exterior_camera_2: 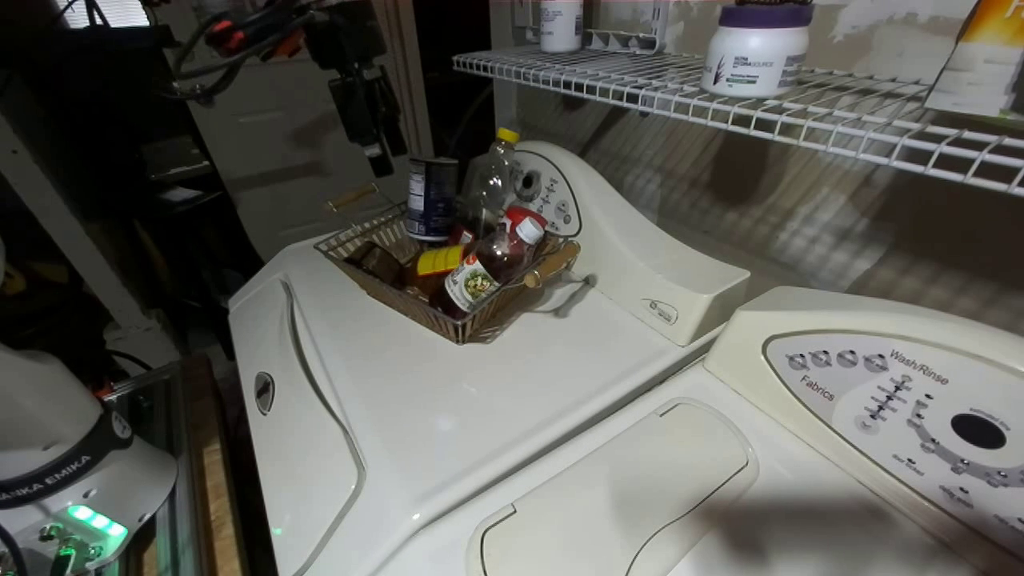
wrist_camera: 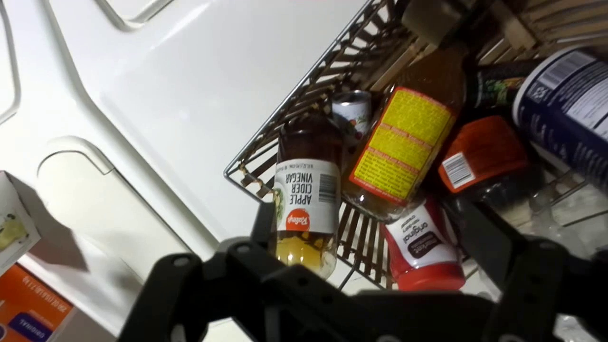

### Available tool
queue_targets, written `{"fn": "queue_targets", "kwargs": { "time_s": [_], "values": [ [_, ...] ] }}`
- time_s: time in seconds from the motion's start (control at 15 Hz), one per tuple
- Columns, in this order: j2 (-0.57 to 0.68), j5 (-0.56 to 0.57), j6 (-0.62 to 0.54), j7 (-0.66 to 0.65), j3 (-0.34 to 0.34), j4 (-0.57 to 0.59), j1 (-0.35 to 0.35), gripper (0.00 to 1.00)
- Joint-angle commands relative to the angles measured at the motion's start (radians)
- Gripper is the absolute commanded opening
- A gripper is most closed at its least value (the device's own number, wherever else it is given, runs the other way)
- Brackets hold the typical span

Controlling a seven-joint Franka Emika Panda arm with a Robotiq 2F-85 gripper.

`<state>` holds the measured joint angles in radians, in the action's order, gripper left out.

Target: Put the brown bottle from the bottom shelf into the basket.

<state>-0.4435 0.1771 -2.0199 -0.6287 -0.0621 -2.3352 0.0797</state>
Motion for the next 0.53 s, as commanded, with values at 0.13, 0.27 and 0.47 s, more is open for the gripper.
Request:
{"fn": "queue_targets", "kwargs": {
  "time_s": [0.13,0.27,0.47],
  "values": [
    [-0.004,-0.046,0.033,0.035,-0.011,0.015,0.003,1.00],
    [-0.004,-0.047,0.033,0.039,-0.010,0.015,0.003,1.00],
    [-0.004,-0.048,0.034,0.041,-0.010,0.015,0.003,1.00]
  ]
}}
